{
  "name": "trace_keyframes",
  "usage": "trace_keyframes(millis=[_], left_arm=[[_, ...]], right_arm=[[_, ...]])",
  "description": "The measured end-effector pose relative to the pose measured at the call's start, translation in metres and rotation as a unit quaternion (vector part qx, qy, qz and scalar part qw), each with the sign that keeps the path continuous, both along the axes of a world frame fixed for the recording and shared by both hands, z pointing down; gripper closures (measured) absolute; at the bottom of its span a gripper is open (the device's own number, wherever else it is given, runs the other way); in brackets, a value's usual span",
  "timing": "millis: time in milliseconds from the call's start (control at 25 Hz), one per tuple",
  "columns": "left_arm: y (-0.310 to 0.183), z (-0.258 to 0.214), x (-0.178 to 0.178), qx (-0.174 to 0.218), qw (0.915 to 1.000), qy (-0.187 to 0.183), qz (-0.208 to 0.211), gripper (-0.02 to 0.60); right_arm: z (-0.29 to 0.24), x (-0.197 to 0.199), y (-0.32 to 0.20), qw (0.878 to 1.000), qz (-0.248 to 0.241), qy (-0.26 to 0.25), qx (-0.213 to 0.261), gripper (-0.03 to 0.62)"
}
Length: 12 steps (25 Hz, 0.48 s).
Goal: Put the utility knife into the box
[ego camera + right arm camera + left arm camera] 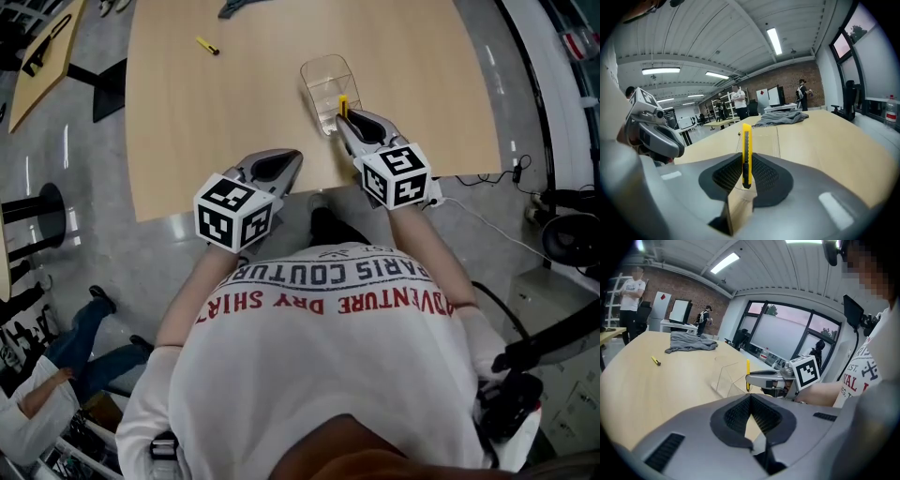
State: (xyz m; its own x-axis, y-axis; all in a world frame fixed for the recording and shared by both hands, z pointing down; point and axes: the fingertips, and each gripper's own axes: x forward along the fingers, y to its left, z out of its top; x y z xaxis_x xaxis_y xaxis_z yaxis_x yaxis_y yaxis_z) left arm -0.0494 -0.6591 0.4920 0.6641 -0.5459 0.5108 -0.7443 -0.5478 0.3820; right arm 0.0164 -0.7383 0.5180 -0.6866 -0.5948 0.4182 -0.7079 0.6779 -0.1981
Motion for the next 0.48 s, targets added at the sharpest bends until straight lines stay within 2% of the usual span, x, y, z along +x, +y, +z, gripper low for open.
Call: trace_keyframes(millis=[480], left_arm=[[0.005, 0.002, -0.004, -0.004, 1.0, -0.001, -0.006, 0.58]], right_arm=[[0.034, 0.0, 0.003, 0.997, 0.005, 0.063, -0.032, 0.536]])
